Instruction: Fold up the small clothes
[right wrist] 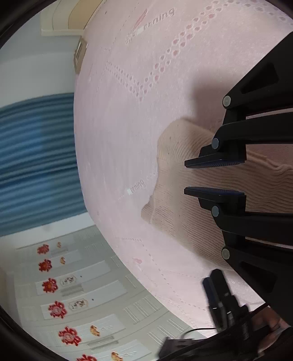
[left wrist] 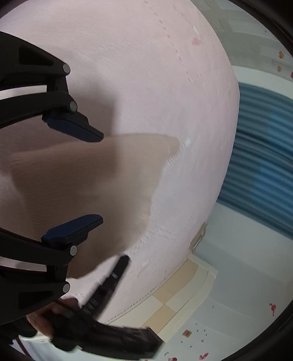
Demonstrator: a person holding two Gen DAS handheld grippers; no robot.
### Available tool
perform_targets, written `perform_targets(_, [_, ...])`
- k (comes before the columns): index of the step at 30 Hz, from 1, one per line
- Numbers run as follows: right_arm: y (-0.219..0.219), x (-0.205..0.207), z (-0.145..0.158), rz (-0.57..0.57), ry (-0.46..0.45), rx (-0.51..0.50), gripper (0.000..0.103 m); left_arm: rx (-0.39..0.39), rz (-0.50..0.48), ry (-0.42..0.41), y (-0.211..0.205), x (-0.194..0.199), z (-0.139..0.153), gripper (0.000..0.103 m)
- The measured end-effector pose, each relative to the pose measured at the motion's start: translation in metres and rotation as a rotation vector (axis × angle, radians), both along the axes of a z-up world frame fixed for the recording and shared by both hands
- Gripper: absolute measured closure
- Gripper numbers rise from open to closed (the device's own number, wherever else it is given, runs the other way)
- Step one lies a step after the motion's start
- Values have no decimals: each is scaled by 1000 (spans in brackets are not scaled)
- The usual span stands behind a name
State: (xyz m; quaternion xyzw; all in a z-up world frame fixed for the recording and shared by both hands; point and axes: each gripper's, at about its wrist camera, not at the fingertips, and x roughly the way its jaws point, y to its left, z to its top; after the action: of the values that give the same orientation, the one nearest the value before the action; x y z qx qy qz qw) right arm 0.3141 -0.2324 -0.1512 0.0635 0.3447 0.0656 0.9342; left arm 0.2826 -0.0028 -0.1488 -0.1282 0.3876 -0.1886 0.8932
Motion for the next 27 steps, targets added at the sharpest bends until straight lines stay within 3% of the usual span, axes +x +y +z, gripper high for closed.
perform_targets(4, [-10,17,-24,-11,62,42,87,0,-49,11,-10,32,4,64])
perform_targets(6, [-17,21,-33,-12,84,77,87,49,-57,17,-17,42,-4,66])
perform_targets(8, [-25,26,-41,-19,101,101,88,76,-61,26,-23,42,-17,77])
perform_targets(14, [-34,39,-59,-55,145,70,90,182,-92,-21,-36,35,-34,78])
perform_targets(27, [-36,44,-67,-57,131,72,90,190,-66,-20,-40,40,-38,78])
